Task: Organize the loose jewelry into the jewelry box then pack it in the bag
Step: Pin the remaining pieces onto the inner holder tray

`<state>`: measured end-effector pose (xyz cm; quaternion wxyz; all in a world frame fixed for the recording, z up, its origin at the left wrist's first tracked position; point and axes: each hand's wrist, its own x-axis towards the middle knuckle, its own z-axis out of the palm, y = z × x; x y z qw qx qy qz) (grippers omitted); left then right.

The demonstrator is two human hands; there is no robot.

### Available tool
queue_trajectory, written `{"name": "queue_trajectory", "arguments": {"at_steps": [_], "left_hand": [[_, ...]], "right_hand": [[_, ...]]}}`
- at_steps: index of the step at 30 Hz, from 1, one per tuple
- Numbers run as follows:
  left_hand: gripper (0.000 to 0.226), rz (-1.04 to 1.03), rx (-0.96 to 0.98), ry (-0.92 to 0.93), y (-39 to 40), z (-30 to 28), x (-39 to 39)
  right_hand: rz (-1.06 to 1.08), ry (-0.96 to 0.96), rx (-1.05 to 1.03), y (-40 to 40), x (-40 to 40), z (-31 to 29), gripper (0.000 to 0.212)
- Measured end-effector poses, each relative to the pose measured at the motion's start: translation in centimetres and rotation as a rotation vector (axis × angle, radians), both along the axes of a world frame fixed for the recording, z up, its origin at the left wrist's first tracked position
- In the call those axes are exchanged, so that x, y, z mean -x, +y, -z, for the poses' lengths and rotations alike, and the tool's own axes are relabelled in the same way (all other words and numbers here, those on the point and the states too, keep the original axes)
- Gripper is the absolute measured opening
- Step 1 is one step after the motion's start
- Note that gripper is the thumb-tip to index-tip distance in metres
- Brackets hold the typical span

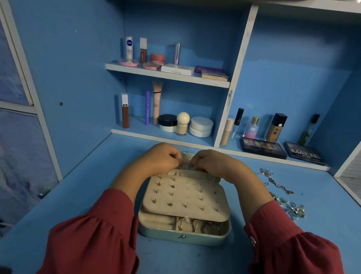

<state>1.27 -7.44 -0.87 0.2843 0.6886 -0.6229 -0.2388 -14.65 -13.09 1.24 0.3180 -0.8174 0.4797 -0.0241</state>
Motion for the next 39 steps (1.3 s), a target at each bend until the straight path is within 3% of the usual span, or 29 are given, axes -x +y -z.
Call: {"name": "queue_trajectory", "arguments": {"at_steps": [4,8,12,15,22,27,31,35,39], "left_hand": [[0.008,0.028,-0.026,-0.065,-0.1,0.3,-0.4],[0.013,0.04,-0.07,-0.125,-0.5,0.7,-0.4],[0.013,-0.009,0.003,-0.059,-0.7,0.8,-1.0],[0.026,-0.127,0.101,-0.01,-0.6,0.6,-1.7],[0.008,-0.004,-0.047,-0.143,0.1,0.3,-1.5],[0.011,0.048,-0.056,-0.083,-0.2,0.7,-1.8],[0.022,-0.07,0.018,-0.038,-0.1,0.4,-2.0],[0.022,-0.113,-0.065,-0.263,-0.2,0.2,-1.7],[0.016,-0.08,-0.069,-0.151,-0.2,0.2,-1.9]], "right_hand": [[-0.03,0.041,-0.026,0.5,-0.3,-0.1,0.031],[-0.064,0.108,-0.026,0.8,-0.6,-0.1,0.045],[-0.03,0.059,0.009,0.8,-0.4,-0.4,0.033],[0.022,-0.003,0.031,0.6,-0.2,-0.2,0.026],[-0.088,0.075,0.007,0.8,-0.5,-0.1,0.026],[-0.094,0.068,-0.026,0.8,-0.3,-0.2,0.024],[-0.035,0.02,-0.026,0.4,-0.2,0.1,0.013],[-0.031,0.022,-0.016,0.3,-0.2,0.2,0.013],[-0.057,0.035,-0.014,0.5,-0.2,0.0,0.02]]}}
